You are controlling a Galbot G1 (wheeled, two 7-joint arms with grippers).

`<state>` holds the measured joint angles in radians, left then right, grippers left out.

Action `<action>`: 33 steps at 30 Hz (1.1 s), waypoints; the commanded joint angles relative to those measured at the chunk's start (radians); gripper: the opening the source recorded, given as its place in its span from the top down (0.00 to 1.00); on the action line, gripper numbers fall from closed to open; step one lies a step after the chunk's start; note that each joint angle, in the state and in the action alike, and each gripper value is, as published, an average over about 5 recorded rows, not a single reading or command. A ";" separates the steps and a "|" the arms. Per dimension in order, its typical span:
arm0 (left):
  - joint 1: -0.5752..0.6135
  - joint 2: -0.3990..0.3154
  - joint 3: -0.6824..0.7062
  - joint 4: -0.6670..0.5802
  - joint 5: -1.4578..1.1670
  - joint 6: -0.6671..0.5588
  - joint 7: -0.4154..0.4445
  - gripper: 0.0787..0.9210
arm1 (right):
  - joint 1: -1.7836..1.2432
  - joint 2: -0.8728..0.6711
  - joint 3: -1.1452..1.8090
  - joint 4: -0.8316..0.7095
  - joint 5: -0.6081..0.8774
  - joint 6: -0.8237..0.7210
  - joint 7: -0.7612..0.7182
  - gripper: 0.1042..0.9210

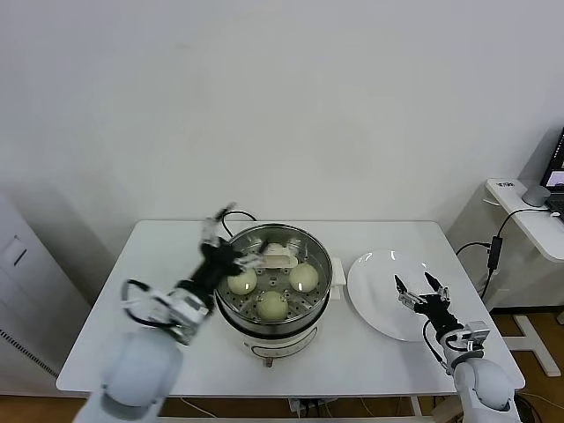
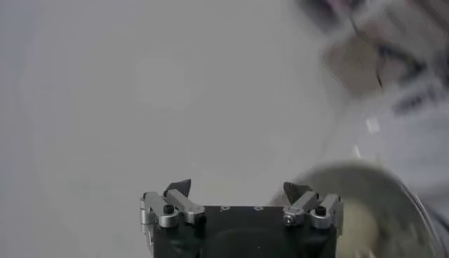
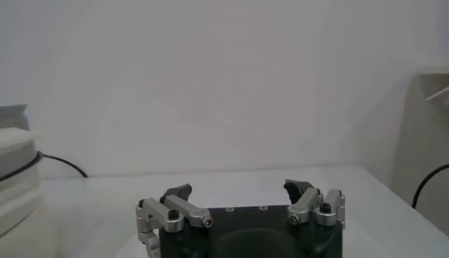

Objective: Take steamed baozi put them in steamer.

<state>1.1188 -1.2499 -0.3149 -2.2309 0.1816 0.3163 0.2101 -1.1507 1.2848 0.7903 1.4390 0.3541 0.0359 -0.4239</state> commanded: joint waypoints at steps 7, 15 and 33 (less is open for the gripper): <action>0.170 0.065 -0.395 0.332 -0.718 -0.097 -0.201 0.12 | -0.030 0.000 0.005 0.102 0.000 -0.010 0.114 0.12; 0.150 0.060 -0.311 0.413 -0.642 -0.103 -0.180 0.12 | -0.048 0.011 0.021 0.124 -0.051 -0.028 0.128 0.12; 0.128 0.052 -0.270 0.456 -0.606 -0.066 -0.180 0.12 | -0.053 0.025 0.006 0.134 -0.024 -0.061 0.167 0.12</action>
<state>1.2435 -1.1981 -0.5887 -1.8198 -0.4203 0.2434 0.0370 -1.2015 1.3020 0.8078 1.5622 0.3181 -0.0130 -0.2811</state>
